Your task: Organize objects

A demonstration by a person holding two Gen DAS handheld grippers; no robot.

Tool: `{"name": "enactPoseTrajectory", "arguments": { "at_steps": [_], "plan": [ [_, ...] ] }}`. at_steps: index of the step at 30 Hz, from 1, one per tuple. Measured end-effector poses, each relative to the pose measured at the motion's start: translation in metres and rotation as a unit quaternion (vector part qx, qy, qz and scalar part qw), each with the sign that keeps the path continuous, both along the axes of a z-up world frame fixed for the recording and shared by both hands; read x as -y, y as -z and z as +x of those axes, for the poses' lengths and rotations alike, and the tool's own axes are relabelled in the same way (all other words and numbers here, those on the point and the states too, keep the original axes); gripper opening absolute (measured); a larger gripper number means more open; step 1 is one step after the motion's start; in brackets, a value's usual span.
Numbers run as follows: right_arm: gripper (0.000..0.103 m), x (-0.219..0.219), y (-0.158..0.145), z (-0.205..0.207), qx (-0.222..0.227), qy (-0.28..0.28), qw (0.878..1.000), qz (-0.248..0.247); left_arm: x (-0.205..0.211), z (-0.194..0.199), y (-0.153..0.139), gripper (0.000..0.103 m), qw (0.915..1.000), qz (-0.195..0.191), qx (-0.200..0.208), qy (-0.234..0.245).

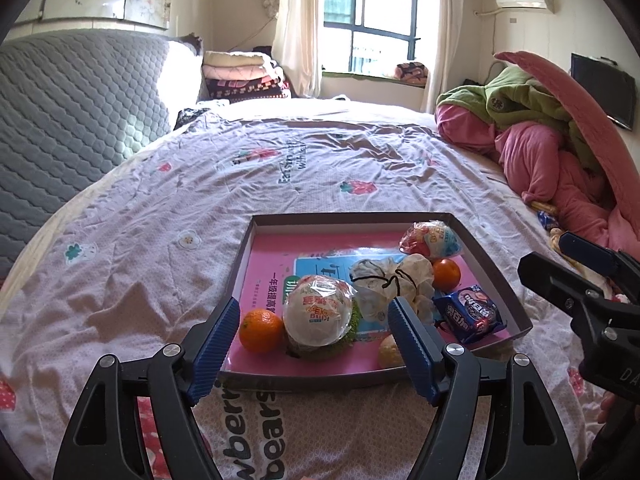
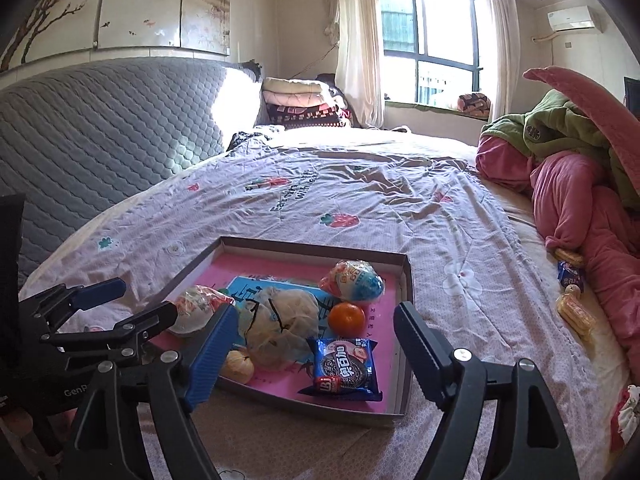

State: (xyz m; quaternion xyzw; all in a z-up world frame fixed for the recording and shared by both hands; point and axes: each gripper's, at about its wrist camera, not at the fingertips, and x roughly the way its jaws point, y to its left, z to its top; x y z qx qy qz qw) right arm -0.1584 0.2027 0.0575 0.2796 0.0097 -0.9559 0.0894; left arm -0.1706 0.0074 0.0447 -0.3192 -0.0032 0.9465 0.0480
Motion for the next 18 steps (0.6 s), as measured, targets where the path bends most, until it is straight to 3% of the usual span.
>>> {"name": "enactPoseTrajectory", "arguments": {
  "at_steps": [9,18],
  "plan": [
    [0.087,0.007,-0.011,0.02,-0.017,-0.001,1.0,-0.007,0.002,0.021,-0.011,0.078,0.9998,0.004,-0.021,-0.006],
    [0.088,0.007,0.004,0.041,-0.019,0.01,1.0,-0.001,0.004,0.042,-0.005,0.078,0.9995,0.003,-0.013,-0.029]
  ]
}}
